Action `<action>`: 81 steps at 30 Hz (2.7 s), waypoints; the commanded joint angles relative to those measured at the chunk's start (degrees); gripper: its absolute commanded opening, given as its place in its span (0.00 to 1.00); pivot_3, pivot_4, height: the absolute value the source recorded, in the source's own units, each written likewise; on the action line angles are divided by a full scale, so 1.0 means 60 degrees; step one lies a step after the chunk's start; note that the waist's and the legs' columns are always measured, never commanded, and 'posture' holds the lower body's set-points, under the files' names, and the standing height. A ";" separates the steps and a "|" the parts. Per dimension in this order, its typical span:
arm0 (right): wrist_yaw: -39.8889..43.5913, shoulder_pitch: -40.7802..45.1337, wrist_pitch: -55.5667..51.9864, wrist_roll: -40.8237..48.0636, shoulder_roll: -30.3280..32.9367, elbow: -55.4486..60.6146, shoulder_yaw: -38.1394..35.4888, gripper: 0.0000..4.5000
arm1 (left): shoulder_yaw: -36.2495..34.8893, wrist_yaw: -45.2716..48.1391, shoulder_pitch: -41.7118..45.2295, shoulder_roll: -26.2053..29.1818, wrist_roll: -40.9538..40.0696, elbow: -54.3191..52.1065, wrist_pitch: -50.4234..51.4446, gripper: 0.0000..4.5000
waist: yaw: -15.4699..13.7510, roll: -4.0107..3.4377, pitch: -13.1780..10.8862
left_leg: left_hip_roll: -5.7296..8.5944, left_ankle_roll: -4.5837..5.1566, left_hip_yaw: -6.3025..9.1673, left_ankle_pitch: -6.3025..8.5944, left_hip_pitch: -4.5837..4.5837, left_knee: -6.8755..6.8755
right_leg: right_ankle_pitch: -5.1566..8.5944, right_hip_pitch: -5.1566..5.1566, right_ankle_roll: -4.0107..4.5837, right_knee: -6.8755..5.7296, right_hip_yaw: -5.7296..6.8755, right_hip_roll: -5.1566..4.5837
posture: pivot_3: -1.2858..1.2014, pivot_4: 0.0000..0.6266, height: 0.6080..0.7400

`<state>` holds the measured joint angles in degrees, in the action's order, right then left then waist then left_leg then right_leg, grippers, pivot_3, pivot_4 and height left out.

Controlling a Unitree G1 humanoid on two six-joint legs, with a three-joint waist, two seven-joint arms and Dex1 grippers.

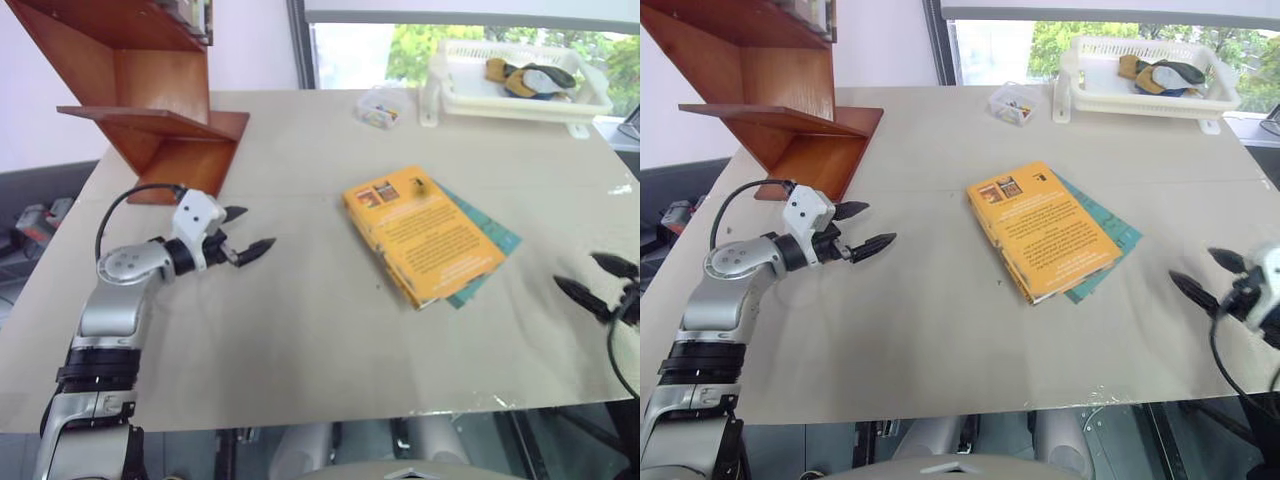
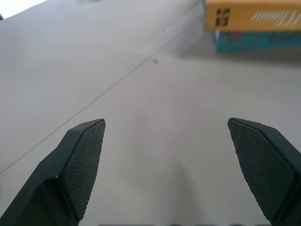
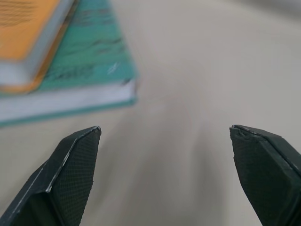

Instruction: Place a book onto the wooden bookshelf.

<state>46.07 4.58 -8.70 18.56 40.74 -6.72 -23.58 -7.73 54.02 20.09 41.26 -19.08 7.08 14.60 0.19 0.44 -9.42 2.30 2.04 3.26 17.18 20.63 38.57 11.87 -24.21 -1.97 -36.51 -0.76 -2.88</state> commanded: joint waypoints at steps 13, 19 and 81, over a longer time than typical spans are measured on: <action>-0.2350 0.4497 0.1405 -0.2497 -0.0491 -0.4953 0.2224 1.00 | -0.1670 0.1926 -0.0536 0.0635 -0.3122 -0.1836 0.1720 0.99 | 0.0122 0.0002 0.0000 | 0.0008 -0.0004 -0.0013 -0.0003 0.0031 -0.0006 | 0.0001 -0.0042 0.0004 -0.0015 -0.0012 -0.0001 | 0.52 0.24 1.00; -0.1388 0.5331 0.2116 -0.2207 -0.0662 -0.6491 0.2358 1.00 | -0.1937 0.2752 -0.1414 0.1266 -0.3255 -0.2220 0.1607 0.99 | 0.0178 0.0001 -0.0001 | -0.0003 -0.0003 -0.0029 -0.0003 0.0024 -0.0015 | 0.0002 -0.0045 0.0005 -0.0016 -0.0027 0.0014 | 0.52 0.24 1.00; 0.1976 -0.2026 -0.3369 0.4599 0.1925 0.6252 -0.2216 1.00 | -0.0808 -0.0240 0.1860 -0.2779 -0.5485 0.3129 0.9336 0.99 | -0.0052 0.0076 -0.0014 | -0.0012 0.0006 0.0019 0.0004 -0.0070 0.0058 | 0.0007 0.0094 -0.0007 -0.0023 0.0012 0.0028 | 0.52 0.24 1.00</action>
<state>58.18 -7.88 -29.68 46.26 51.94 29.65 -35.91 -13.47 51.24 30.51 25.38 -51.03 23.93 68.10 -0.13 0.89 -9.50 2.25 2.08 3.38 17.20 20.24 38.92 11.91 -23.65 -2.01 -36.63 -0.68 -2.74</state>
